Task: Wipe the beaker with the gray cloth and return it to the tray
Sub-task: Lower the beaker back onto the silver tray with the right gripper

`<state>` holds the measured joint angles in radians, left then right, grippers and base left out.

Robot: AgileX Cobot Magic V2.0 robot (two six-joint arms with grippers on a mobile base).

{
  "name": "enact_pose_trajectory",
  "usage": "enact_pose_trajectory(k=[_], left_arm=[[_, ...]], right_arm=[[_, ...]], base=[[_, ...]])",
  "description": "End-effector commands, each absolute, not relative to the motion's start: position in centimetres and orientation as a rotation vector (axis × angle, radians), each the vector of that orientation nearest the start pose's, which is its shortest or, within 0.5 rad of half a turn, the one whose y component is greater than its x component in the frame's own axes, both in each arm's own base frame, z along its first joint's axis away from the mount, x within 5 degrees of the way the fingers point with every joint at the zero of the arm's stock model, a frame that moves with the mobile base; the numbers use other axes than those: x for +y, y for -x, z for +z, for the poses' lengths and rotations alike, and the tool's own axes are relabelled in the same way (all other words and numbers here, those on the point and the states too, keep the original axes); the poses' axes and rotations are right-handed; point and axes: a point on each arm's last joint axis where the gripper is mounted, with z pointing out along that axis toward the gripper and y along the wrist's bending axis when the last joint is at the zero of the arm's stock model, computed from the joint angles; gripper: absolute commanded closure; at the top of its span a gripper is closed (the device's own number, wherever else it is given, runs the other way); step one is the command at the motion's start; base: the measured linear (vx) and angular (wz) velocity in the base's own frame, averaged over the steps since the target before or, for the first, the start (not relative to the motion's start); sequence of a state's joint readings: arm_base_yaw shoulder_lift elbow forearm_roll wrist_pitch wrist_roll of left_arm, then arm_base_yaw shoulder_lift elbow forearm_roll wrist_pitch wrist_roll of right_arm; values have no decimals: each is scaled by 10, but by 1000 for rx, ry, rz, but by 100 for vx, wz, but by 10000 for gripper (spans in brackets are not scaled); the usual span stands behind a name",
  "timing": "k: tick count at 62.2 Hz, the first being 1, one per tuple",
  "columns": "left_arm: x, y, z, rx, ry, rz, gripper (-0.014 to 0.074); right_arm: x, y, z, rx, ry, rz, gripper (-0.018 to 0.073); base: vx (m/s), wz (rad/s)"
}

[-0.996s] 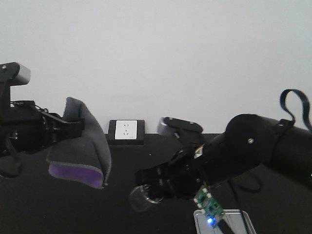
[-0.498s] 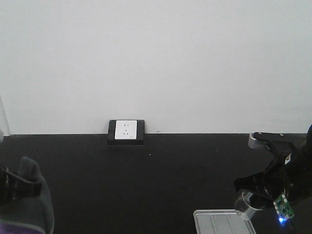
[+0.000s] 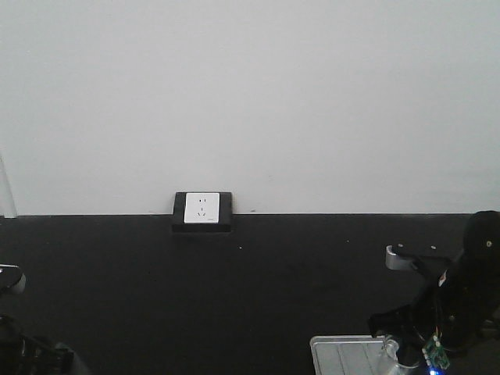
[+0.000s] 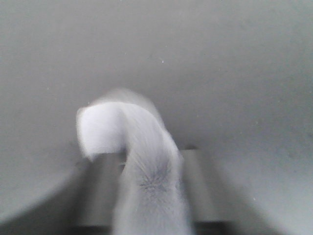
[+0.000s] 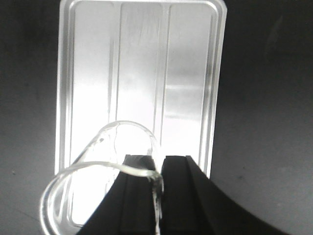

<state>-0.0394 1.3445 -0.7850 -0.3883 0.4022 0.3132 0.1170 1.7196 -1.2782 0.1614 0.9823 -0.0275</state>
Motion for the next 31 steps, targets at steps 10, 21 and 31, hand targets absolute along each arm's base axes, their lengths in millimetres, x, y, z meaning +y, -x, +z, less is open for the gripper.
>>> enact_pose_trajectory(k=[10, 21, 31], left_arm=[[-28, -268, 297, 2328, -83, -273, -3], [-31, -263, 324, 2313, -129, -302, 10], [-30, -260, 330, 2293, -132, -298, 10]], right_arm=[[51, -346, 252, 2846, 112, 220, 567], [48, -352, 233, 2912, 142, 159, 567], [48, -355, 217, 2976, 144, 159, 567]], base=[[0, 0], [0, 0], [0, 0]])
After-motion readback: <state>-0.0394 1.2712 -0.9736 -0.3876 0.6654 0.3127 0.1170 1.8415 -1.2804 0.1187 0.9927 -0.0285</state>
